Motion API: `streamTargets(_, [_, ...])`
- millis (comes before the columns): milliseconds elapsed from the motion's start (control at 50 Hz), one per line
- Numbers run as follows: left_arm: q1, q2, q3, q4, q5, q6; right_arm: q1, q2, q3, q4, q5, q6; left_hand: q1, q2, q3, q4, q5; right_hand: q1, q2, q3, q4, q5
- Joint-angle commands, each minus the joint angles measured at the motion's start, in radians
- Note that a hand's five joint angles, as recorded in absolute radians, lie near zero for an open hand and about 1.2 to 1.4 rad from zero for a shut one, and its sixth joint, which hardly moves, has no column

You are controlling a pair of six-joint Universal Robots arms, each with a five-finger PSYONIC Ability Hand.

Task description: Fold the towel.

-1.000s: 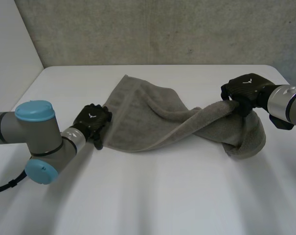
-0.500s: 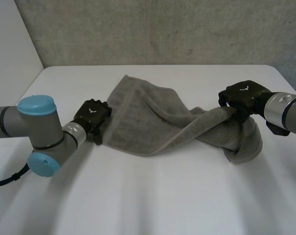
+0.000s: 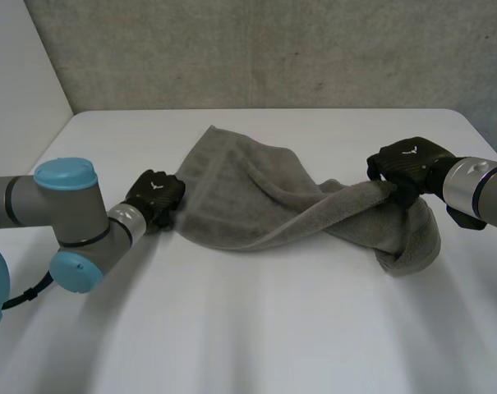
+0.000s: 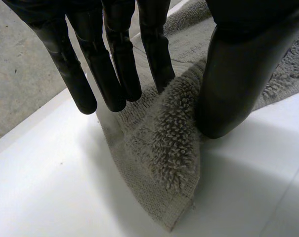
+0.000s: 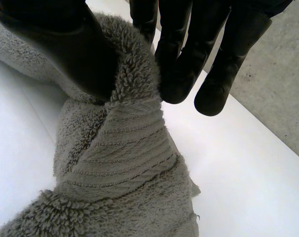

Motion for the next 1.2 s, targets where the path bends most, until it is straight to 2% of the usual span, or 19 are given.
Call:
streamTargets(20, [0.0,0.001,0.002,-0.01,0.0,0.0,0.001,0.0,0.002,0.0,0.001,0.0,0.025,0.017,0.021,0.016,0.024,0.069,0.088,0.058,0.058,0.079])
streamTargets(60, [0.0,0.002,0.0,-0.013,0.0,0.0,0.0,0.0,0.005,0.0,0.003,-0.002,0.211,0.204,0.208,0.202,0.211,0.069,0.088,0.058,0.058,0.079])
streamTargets(80, [0.0,0.002,0.0,-0.013,0.0,0.0,0.0,0.0,0.005,0.0,0.003,-0.002,0.213,0.205,0.209,0.203,0.212,0.069,0.088,0.058,0.058,0.079])
streamTargets(120, [0.0,0.005,-0.006,-0.016,0.0,0.0,0.001,0.0,0.007,0.0,0.004,-0.002,0.496,0.488,0.492,0.487,0.496,0.069,0.088,0.058,0.058,0.079])
streamTargets(160, [0.0,0.011,-0.012,-0.021,-0.002,0.001,0.001,-0.002,0.007,0.002,0.006,-0.002,0.558,0.55,0.554,0.549,0.558,0.069,0.088,0.058,0.058,0.079])
streamTargets(300, [0.005,0.114,-0.043,-0.076,-0.005,-0.008,0.0,-0.021,0.007,0.012,0.012,0.0,0.559,0.551,0.555,0.55,0.558,0.069,0.088,0.058,0.058,0.079])
streamTargets(400, [0.046,0.327,-0.145,-0.097,-0.003,-0.015,0.001,-0.11,0.016,0.075,0.009,0.003,0.559,0.551,0.555,0.55,0.558,0.069,0.088,0.058,0.058,0.079])
streamTargets(520, [0.051,0.449,-0.237,-0.097,-0.003,-0.023,0.013,-0.13,0.044,0.172,-0.004,-0.009,0.559,0.551,0.555,0.55,0.558,0.069,0.088,0.058,0.058,0.079])
streamTargets(600, [0.069,0.507,-0.317,-0.113,-0.002,-0.015,0.023,-0.111,0.099,0.233,0.012,-0.106,0.559,0.551,0.555,0.55,0.558,0.069,0.088,0.058,0.058,0.079])
streamTargets(740, [0.075,0.462,-0.32,-0.165,-0.002,-0.008,0.026,-0.063,0.082,0.261,0.047,-0.281,0.559,0.551,0.555,0.55,0.558,0.069,0.088,0.058,0.058,0.079])
streamTargets(840, [0.074,0.407,-0.141,-0.168,-0.015,-0.005,0.035,-0.011,-0.122,0.15,0.078,-0.267,0.559,0.551,0.555,0.55,0.558,0.069,0.088,0.058,0.058,0.079])
streamTargets(880, [0.072,0.366,0.047,-0.163,-0.017,-0.011,0.062,0.018,-0.291,0.007,0.104,-0.232,0.559,0.551,0.555,0.55,0.558,0.069,0.088,0.058,0.058,0.079])
streamTargets(940, [0.069,0.34,0.163,-0.16,-0.025,-0.012,0.084,0.025,-0.361,-0.08,0.113,-0.212,0.559,0.551,0.555,0.55,0.558,0.069,0.088,0.058,0.058,0.079])
streamTargets(980, [0.055,0.277,0.409,-0.15,-0.083,-0.035,0.114,0.026,-0.457,-0.295,0.122,-0.149,0.559,0.551,0.555,0.55,0.558,0.069,0.088,0.058,0.058,0.079])
streamTargets(1000, [0.055,0.277,0.41,-0.149,-0.083,-0.035,0.115,0.026,-0.458,-0.296,0.122,-0.149,0.559,0.551,0.555,0.55,0.558,0.069,0.088,0.058,0.058,0.079])
streamTargets(1040, [0.052,0.249,0.593,-0.098,-0.174,-0.096,0.124,0.015,-0.479,-0.496,0.147,-0.077,0.559,0.551,0.555,0.55,0.558,0.069,0.088,0.058,0.058,0.079])
streamTargets(1080, [0.052,0.249,0.641,-0.058,-0.205,-0.141,0.13,0.012,-0.476,-0.559,0.168,-0.042,0.559,0.551,0.555,0.55,0.558,0.069,0.088,0.058,0.058,0.079])
streamTargets(1160, [0.057,0.268,0.657,0.024,-0.219,-0.215,0.154,0.006,-0.473,-0.555,0.21,-0.008,0.559,0.551,0.555,0.55,0.558,0.069,0.088,0.058,0.058,0.079])
streamTargets(1200, [0.058,0.287,0.634,0.051,-0.207,-0.252,0.17,0.018,-0.461,-0.433,0.213,-0.026,0.559,0.551,0.555,0.55,0.558,0.069,0.088,0.058,0.058,0.079])
